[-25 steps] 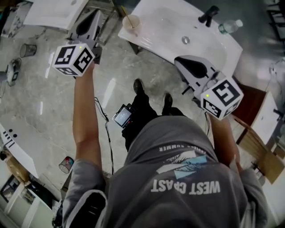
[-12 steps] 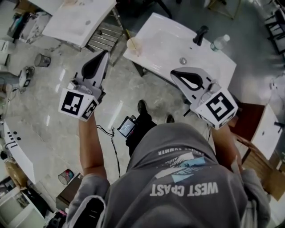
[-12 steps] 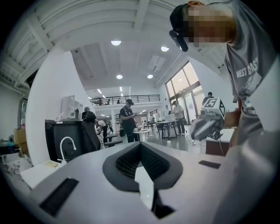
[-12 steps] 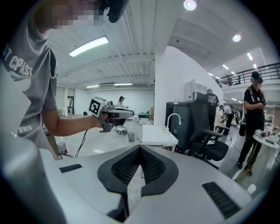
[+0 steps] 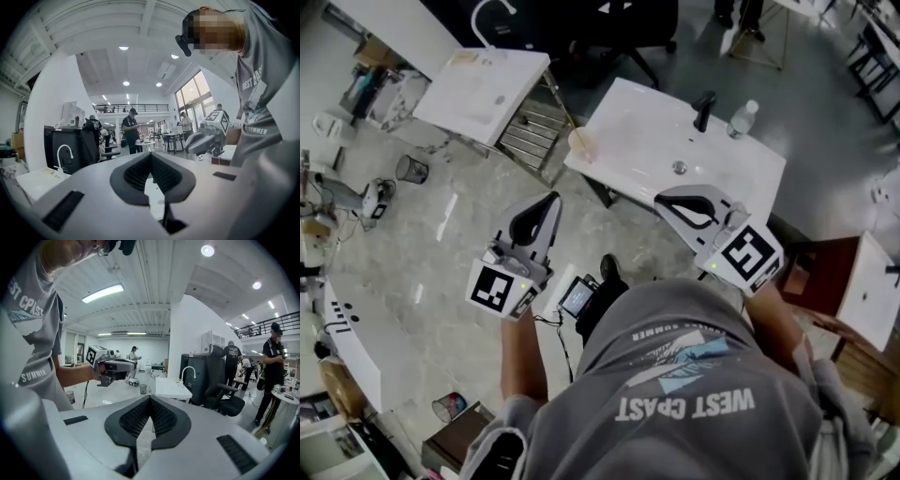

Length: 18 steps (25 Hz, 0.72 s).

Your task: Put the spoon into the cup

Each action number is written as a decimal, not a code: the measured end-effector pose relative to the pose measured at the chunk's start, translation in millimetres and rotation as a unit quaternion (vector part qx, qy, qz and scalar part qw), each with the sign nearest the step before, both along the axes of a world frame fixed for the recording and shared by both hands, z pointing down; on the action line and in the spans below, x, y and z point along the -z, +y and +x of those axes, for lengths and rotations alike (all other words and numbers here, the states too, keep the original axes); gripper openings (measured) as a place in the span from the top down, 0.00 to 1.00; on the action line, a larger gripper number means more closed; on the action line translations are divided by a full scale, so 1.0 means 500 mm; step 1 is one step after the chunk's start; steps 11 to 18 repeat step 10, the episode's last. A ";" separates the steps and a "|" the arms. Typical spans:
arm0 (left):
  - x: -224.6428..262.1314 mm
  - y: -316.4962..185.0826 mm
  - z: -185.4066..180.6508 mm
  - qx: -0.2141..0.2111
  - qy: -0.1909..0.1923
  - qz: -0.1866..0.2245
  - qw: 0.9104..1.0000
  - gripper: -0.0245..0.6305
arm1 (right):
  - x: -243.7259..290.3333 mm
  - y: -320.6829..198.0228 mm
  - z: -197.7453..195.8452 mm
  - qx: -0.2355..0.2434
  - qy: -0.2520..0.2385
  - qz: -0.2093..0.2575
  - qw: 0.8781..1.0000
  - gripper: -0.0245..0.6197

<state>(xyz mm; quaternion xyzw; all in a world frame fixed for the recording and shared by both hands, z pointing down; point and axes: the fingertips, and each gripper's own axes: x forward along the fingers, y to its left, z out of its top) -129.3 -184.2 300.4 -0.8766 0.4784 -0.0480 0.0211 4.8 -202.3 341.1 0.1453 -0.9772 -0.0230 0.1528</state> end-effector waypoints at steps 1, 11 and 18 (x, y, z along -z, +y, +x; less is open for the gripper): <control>-0.001 0.010 0.014 -0.003 0.004 0.000 1.000 0.96 | -0.001 0.008 0.007 0.001 0.000 -0.001 1.000 0.91; -0.029 0.072 0.110 -0.033 0.081 -0.020 0.996 0.96 | -0.026 0.067 0.042 0.010 -0.002 -0.014 1.000 0.91; -0.029 0.072 0.110 -0.033 0.081 -0.020 0.996 0.96 | -0.026 0.067 0.042 0.010 -0.002 -0.014 1.000 0.91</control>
